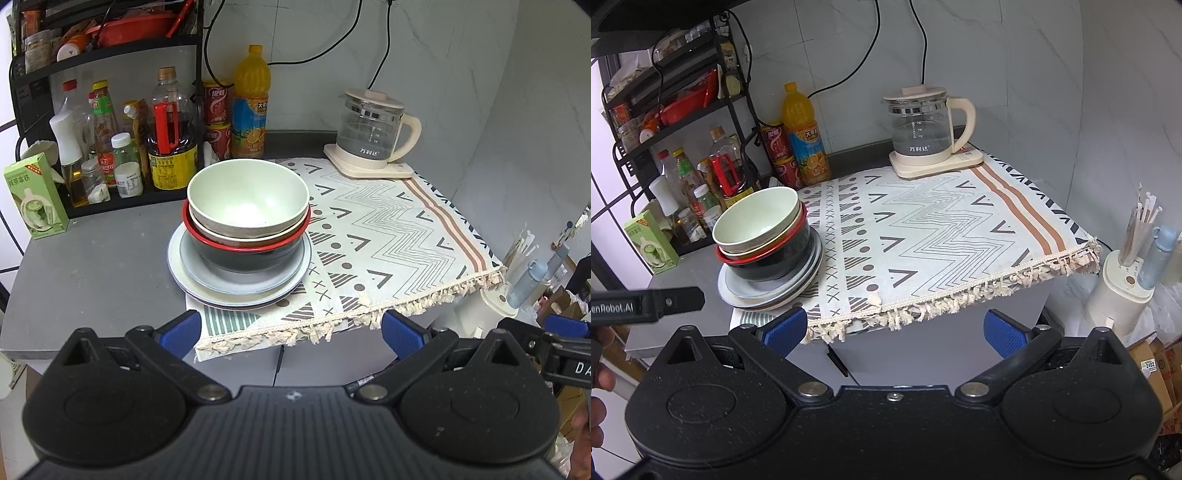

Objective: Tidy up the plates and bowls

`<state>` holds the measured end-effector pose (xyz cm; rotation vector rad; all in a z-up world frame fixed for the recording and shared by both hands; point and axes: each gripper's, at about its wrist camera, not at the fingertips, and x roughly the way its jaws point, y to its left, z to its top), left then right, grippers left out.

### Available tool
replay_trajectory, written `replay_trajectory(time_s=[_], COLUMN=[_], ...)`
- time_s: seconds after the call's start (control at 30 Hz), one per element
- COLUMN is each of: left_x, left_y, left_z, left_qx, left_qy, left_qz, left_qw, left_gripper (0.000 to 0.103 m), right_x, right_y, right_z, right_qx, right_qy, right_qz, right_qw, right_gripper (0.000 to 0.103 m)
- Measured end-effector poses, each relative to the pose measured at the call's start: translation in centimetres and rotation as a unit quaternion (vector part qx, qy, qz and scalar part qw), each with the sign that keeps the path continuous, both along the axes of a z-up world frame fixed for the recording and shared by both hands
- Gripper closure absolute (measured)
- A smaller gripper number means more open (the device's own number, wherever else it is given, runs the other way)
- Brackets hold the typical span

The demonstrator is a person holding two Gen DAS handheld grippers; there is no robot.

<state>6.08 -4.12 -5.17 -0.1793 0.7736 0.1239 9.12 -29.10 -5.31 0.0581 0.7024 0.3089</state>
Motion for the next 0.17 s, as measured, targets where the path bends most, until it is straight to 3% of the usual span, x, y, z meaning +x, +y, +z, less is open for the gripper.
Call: replay_trajectory(time_s=[0.17], left_x=[0.88], left_y=[0.52], left_z=[-0.21], left_qx=[-0.002], left_qy=[0.001], left_qz=[-0.003], left_qw=[1.0], left_gripper=[0.001], right_x=[0.84], right_y=[0.36], right_z=[-0.21], right_qx=[-0.002], right_qy=[0.005], right_qz=[-0.002], right_qw=[1.0], right_gripper=[0.0])
